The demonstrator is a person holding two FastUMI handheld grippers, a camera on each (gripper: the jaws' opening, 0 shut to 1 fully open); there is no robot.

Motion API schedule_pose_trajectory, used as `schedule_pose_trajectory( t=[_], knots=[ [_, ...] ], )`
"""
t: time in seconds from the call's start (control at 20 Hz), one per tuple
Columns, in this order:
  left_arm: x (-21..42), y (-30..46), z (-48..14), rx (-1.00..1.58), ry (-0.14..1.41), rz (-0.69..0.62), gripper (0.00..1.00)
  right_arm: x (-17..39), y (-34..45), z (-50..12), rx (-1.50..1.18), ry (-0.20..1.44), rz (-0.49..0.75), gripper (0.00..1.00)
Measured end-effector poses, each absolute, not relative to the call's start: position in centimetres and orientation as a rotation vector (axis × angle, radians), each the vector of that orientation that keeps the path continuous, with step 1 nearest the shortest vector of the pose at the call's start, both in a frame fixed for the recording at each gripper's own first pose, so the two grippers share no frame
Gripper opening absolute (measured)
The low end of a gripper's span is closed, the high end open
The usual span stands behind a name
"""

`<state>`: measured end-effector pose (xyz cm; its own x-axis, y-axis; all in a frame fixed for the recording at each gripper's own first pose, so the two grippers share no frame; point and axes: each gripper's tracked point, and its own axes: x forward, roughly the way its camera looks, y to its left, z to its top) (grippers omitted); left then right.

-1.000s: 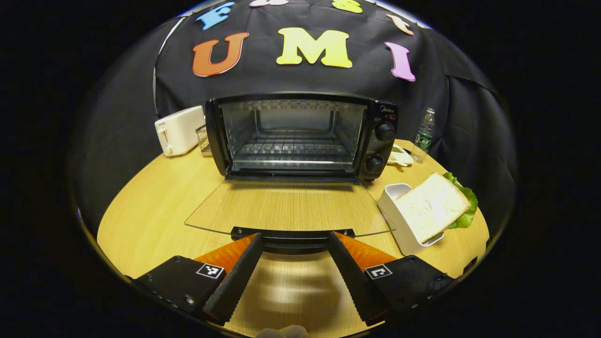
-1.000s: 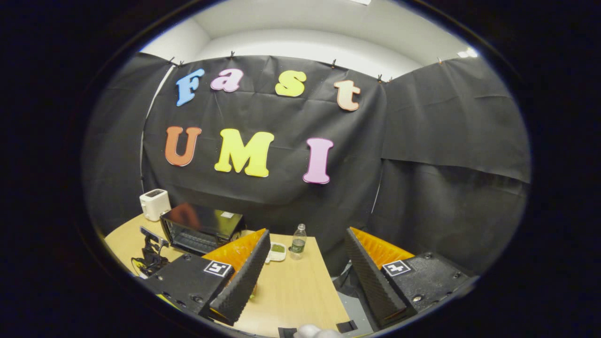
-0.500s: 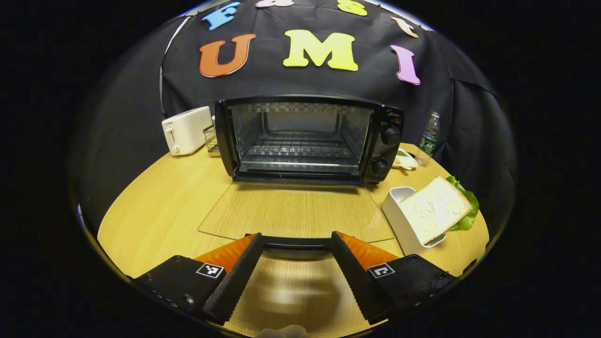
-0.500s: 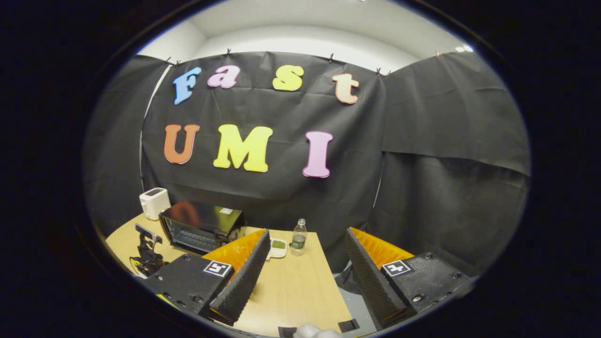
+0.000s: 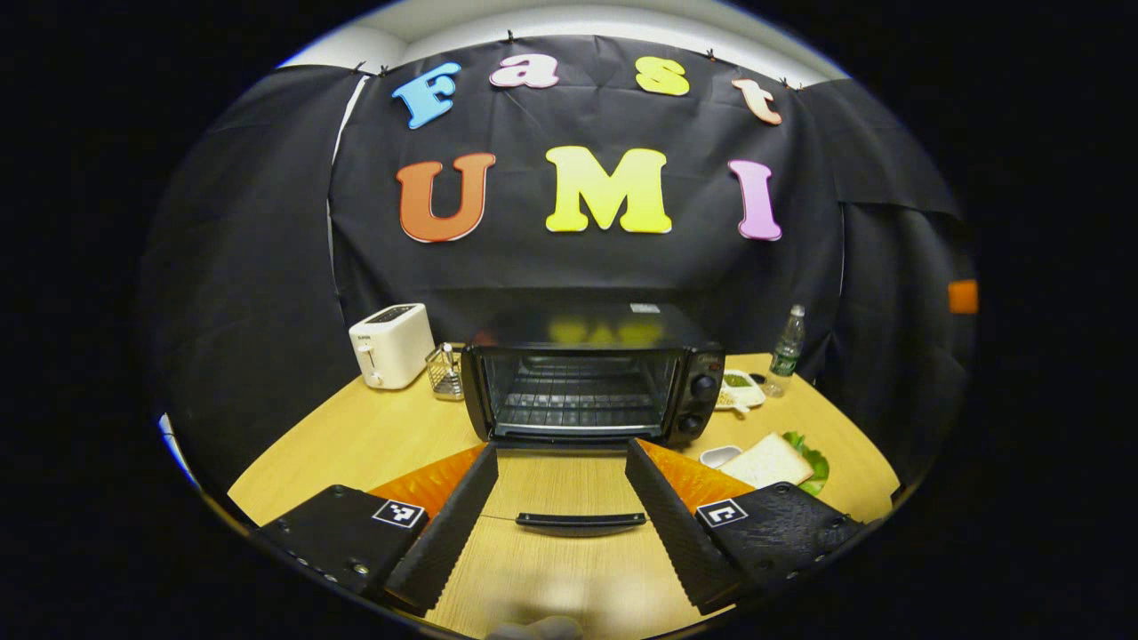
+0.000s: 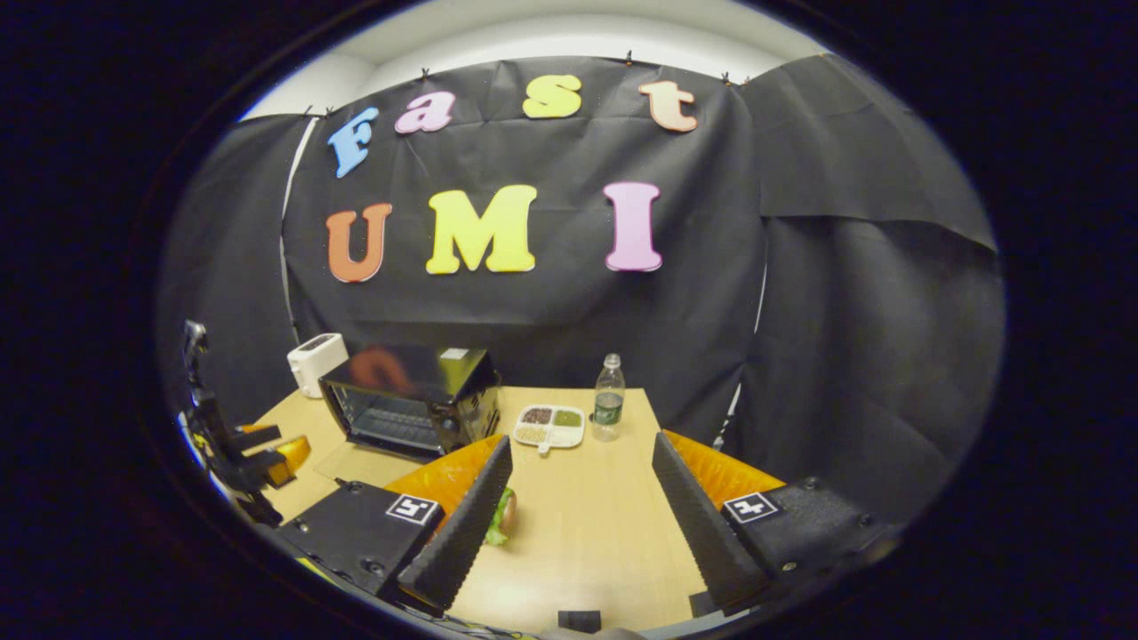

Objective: Open the electric oven with the left hand, put the food in, and close the electric oven.

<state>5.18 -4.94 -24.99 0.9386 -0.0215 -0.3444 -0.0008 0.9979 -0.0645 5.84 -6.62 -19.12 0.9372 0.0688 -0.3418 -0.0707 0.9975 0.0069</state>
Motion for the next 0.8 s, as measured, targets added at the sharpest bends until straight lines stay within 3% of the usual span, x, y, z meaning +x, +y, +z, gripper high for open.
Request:
schedule_pose_trajectory(
  t=[0.2, 0.55, 0.6, 0.65, 0.75, 0.8],
  knots=[
    [4.1, -4.1, -18.0, -0.043, 0.233, 0.014, 0.95, 7.2, -4.8, -25.2, 0.021, 0.457, 0.138, 1.00],
    [3.3, -3.9, -11.1, -0.065, 0.148, 0.054, 0.95, 10.1, -0.5, -34.0, 0.079, 0.620, 0.289, 1.00],
    [3.3, -3.9, -10.4, -0.065, 0.137, 0.057, 0.95, 10.6, 0.0, -35.1, 0.091, 0.652, 0.313, 0.93],
    [3.3, -3.8, -9.9, -0.062, 0.129, 0.066, 0.95, 11.0, 0.8, -36.4, 0.106, 0.687, 0.335, 1.00],
    [3.5, -3.5, -9.1, -0.048, 0.114, 0.088, 0.95, 11.9, 1.9, -38.2, 0.120, 0.730, 0.379, 1.00],
    [3.6, -3.3, -8.7, -0.042, 0.111, 0.101, 0.95, 12.6, 2.3, -38.9, 0.127, 0.746, 0.393, 0.89]
  ],
)
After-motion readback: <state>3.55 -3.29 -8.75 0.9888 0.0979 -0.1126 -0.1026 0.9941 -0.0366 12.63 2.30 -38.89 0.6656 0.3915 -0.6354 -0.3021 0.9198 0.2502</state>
